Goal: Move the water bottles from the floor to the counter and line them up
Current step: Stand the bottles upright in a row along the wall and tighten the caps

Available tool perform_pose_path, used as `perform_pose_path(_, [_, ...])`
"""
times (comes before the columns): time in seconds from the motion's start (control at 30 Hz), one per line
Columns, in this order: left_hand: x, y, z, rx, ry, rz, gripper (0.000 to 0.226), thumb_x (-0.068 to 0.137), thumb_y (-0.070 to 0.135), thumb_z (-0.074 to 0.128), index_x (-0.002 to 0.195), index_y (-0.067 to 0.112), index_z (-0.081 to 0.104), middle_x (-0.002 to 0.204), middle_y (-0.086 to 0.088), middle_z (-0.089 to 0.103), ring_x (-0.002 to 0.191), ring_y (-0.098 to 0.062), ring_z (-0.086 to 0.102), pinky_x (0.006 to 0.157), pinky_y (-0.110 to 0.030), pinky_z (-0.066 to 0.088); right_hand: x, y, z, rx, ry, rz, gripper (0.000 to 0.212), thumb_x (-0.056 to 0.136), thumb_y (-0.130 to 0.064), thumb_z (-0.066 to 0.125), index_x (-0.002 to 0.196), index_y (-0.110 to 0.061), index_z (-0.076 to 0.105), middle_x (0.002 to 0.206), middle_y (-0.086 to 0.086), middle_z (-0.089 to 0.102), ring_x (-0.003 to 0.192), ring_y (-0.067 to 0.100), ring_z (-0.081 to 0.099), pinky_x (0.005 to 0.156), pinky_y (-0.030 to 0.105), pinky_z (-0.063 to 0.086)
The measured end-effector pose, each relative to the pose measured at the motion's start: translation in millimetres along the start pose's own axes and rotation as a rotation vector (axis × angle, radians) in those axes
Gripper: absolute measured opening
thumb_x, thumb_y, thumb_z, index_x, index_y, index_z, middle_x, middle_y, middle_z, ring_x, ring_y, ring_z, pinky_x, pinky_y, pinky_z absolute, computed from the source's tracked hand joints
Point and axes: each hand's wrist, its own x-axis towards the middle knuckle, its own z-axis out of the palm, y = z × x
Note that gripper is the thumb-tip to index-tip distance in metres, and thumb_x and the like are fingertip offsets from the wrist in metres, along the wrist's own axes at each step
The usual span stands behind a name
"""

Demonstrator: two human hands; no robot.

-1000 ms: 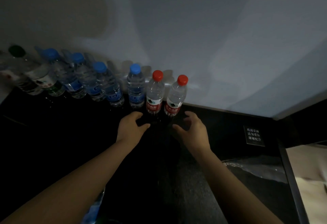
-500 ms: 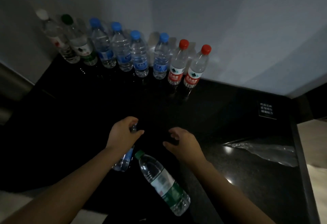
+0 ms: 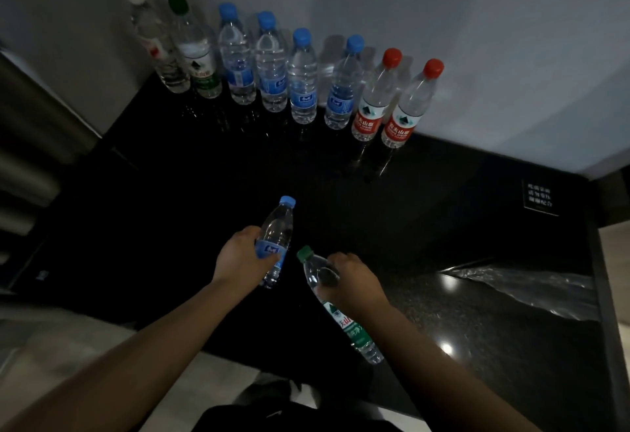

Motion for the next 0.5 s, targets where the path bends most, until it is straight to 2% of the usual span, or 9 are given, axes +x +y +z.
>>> perform_pose_path(0.07, [-1,0,0,0.021,-0.017,-0.015,0.037,0.081,0.027,0.076,0.11,0.012,0.058,0.106,-0.004,0.065,0.088,-0.015,0.064,0.071,-0.029,0.054,0,2,3,-0.023,0.014,0.006,0.046,0.082,-0.031,0.072,0.12,-0.015,0.053,0.113,0.006,0.052,0.087,0.019,0.055,0.071,0.029,0.045])
perform_pose_path(0.23, [-3,3,0,0.072,-0.025,-0.046,0.039,0.081,0.028,0.074,0.11,0.009,0.056,0.107,-0.007,0.065,0.088,-0.02,0.065,0.073,-0.034,0.056,0,10,15,-0.128,0.024,0.042,0.06,0.077,-0.04,0.076,0.125,-0.015,0.05,0.116,0.005,0.057,0.099,0.021,0.06,0.083,0.032,0.052])
perform_pose_path(0.37, [-4,2,1,0.1,-0.034,-0.074,0.044,0.082,0.029,0.073,0.115,0.007,0.054,0.11,-0.007,0.063,0.091,-0.02,0.064,0.071,-0.03,0.052,2,20,23,-0.138,0.021,0.083,0.059,0.073,-0.049,0.075,0.118,-0.017,0.053,0.108,0.001,0.061,0.091,0.015,0.059,0.073,0.027,0.049])
perform_pose_path(0.43, [-4,2,4,0.098,-0.062,-0.092,0.04,0.082,0.029,0.073,0.112,0.008,0.055,0.106,-0.007,0.065,0.086,-0.019,0.064,0.069,-0.031,0.052,-1,25,25,-0.108,0.043,0.087,0.057,0.072,-0.049,0.075,0.114,-0.017,0.054,0.106,0.001,0.06,0.087,0.014,0.057,0.068,0.025,0.044])
perform_pose_path(0.5, [-2,3,5,0.103,-0.106,-0.122,0.045,0.082,0.029,0.072,0.116,0.007,0.053,0.109,-0.009,0.064,0.09,-0.02,0.063,0.071,-0.031,0.051,-6,30,25,-0.069,0.075,0.101,0.055,0.07,-0.048,0.076,0.111,-0.017,0.055,0.104,0.0,0.06,0.085,0.013,0.058,0.064,0.023,0.044])
